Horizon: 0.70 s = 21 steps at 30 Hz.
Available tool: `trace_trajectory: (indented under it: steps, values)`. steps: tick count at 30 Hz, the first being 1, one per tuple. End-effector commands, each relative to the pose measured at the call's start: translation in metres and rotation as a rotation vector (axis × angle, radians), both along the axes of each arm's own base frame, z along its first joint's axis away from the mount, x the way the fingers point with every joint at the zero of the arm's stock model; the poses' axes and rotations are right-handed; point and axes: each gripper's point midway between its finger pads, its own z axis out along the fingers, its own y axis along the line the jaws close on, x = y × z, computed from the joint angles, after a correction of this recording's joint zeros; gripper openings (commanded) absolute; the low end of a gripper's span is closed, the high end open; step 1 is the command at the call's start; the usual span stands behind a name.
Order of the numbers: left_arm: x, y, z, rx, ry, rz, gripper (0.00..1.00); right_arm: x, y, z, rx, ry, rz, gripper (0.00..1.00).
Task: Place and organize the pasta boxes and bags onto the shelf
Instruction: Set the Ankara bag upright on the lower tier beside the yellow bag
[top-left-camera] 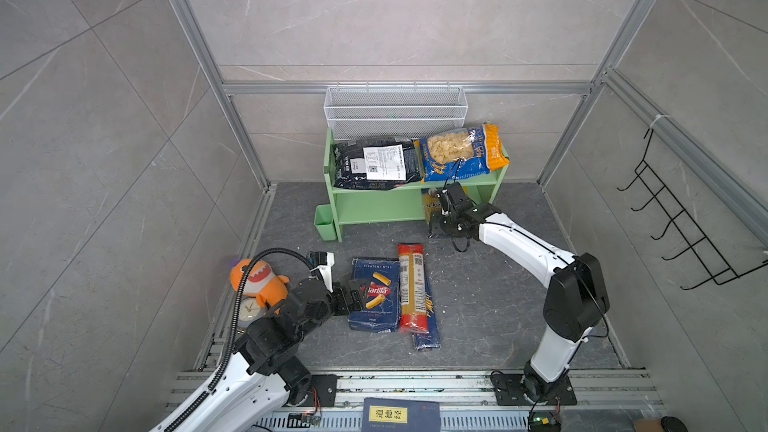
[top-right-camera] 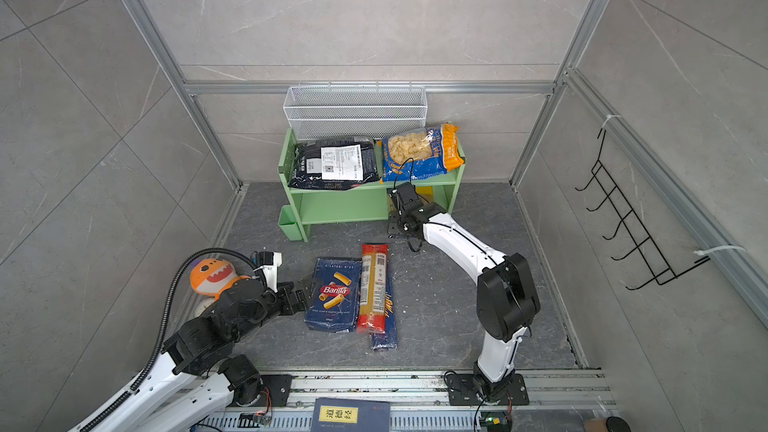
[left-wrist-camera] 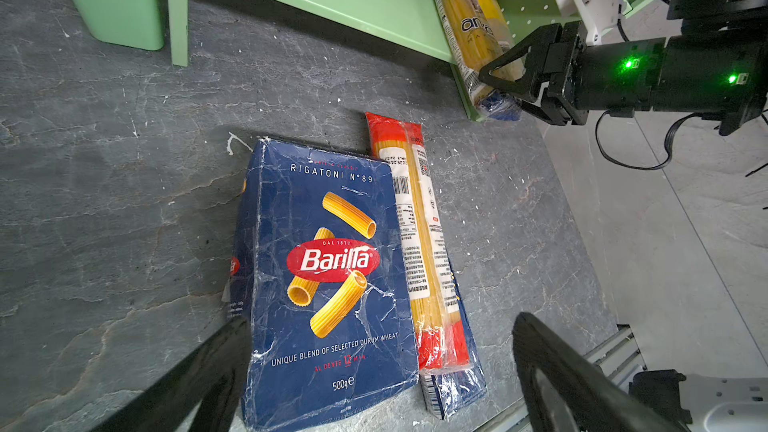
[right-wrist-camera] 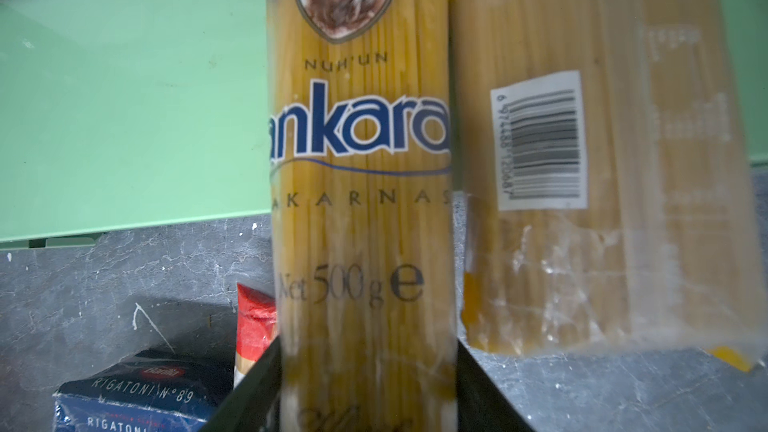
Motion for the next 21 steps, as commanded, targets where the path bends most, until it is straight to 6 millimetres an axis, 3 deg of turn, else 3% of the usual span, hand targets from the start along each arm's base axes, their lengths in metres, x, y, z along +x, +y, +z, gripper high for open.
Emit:
trace_trajectory:
  steps: [1,10,16,21]
  values:
    - [-0.002,0.005,0.008,-0.02,-0.014,0.019,1.0,0.028,0.01,0.039,0.058,-0.147,-0.009,0.62]
    - [-0.006,0.012,0.009,-0.032,-0.019,0.034,1.0,0.02,0.007,0.043,0.074,-0.15,-0.008,0.7]
    - [-0.006,0.01,0.008,-0.037,-0.015,0.028,1.0,0.01,0.002,0.05,0.079,-0.164,-0.001,0.9]
    - [-0.006,0.008,0.008,-0.045,-0.014,0.023,1.0,0.004,0.002,0.053,0.094,-0.163,0.009,0.92]
